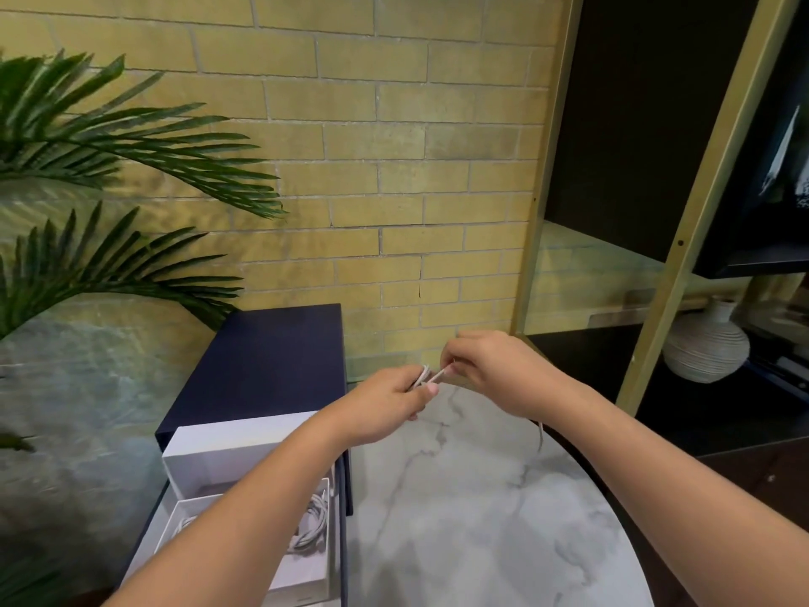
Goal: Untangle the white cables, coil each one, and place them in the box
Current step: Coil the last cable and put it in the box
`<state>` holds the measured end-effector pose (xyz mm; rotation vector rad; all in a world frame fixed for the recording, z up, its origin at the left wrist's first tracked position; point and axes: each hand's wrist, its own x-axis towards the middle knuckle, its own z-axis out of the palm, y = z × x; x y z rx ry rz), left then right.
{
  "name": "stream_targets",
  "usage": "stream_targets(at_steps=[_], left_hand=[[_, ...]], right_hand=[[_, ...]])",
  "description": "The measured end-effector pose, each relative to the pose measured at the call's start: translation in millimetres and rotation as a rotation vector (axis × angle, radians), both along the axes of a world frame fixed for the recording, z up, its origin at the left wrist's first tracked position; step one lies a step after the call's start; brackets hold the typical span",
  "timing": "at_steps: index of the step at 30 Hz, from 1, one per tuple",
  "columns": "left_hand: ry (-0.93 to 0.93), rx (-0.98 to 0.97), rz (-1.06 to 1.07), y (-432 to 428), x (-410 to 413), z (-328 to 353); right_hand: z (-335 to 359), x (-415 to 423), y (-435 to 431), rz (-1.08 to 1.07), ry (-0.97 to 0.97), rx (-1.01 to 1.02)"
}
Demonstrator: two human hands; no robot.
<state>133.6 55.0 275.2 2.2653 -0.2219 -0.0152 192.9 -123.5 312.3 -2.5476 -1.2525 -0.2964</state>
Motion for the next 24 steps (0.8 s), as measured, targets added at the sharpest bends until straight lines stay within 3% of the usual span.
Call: stream_targets(at_steps=[9,24], left_hand=[[0.037,-0.102,0.025,-4,2,4],[0.073,-0.500,0.091,-10,6,3]], right_hand=[[-14,18,1,-0.007,-0.341,0.075],[-19,25,1,-0.026,-0.037,0.227]])
